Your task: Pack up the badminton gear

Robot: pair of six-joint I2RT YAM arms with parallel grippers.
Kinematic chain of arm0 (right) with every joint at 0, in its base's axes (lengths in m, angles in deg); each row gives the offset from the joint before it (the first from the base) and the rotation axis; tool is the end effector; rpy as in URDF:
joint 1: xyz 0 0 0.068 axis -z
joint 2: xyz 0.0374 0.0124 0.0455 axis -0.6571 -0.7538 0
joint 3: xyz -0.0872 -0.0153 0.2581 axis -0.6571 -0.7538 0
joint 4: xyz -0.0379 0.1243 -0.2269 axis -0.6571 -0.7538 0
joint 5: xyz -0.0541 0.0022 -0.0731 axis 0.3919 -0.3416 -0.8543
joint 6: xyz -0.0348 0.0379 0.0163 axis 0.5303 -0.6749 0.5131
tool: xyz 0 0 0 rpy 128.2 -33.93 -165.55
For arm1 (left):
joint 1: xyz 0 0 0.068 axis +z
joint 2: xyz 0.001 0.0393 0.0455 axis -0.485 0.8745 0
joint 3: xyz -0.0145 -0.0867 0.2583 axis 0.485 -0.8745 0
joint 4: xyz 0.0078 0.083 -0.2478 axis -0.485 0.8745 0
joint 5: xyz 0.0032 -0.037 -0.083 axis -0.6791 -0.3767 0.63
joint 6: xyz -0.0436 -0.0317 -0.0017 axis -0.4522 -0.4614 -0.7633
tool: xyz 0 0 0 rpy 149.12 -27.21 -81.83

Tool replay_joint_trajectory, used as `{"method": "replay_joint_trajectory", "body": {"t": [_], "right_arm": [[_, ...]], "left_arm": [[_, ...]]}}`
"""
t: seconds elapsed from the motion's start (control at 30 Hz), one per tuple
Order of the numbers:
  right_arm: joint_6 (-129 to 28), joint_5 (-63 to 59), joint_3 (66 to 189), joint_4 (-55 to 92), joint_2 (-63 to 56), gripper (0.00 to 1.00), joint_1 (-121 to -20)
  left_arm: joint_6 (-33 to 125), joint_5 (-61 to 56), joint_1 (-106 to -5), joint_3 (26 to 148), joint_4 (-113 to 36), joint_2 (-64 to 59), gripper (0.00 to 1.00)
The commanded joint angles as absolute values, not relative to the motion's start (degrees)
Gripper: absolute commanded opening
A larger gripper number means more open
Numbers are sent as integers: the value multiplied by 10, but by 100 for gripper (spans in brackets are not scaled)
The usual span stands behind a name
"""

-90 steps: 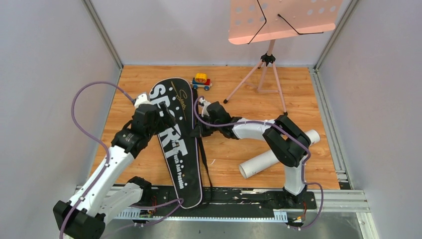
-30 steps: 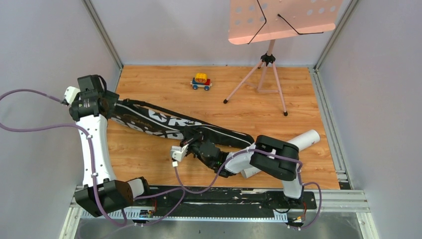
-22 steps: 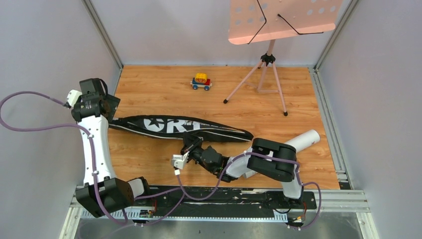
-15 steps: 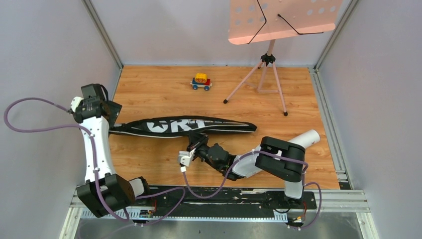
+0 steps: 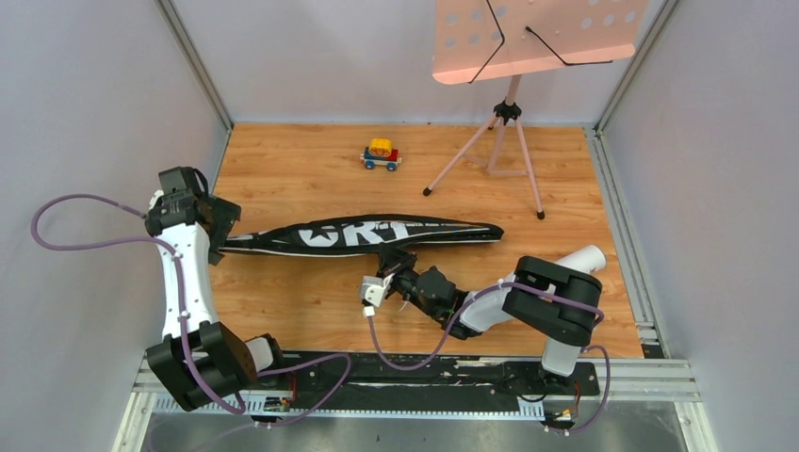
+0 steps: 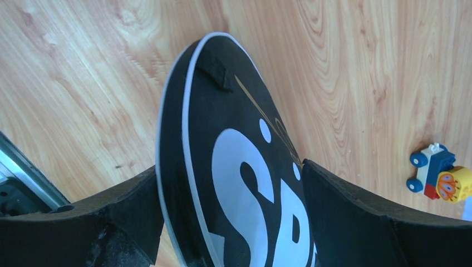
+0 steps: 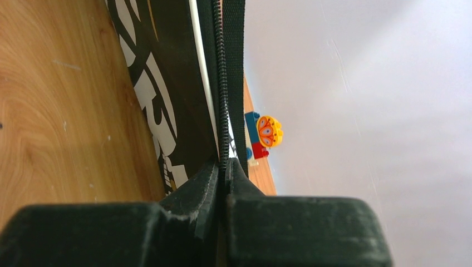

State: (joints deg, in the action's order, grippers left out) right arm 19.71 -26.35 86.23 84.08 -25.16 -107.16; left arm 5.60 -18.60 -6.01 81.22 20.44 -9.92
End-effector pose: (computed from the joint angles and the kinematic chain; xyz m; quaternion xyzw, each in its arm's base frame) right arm 0.1445 0.2998 0.1579 -0.6086 0.3987 -0.0937 0.6796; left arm 0.2059 0.0927 0.3175 -0.6003 0.7491 -0.0035 0.2801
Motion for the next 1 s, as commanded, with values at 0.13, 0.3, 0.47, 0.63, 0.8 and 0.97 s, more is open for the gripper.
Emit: {"method": "replay_joint_trajectory", "body": {"t": [0.13,0.3,0.47,0.63,0.8,0.97], "right_arm": [[144,-253,822,888,-193,0,-1043],[117,-240,816,878,-170,0,-1034],[-4,-195,860,725,-116,21,-1035],[-197,-93,916,631,-71,39,-1034],[-288,7,936,688,-69,39,-1036],[-242,67,991,705,-111,38,-1041]], "left_arm": [[52,-135,-52,811,176,-95,79],[49,-101,-52,792,164,-94,64],[24,-35,-52,764,143,-99,34],[-8,12,-52,743,120,-117,0],[-49,63,-52,725,113,-129,0],[-66,71,-52,721,127,-139,0]]}}
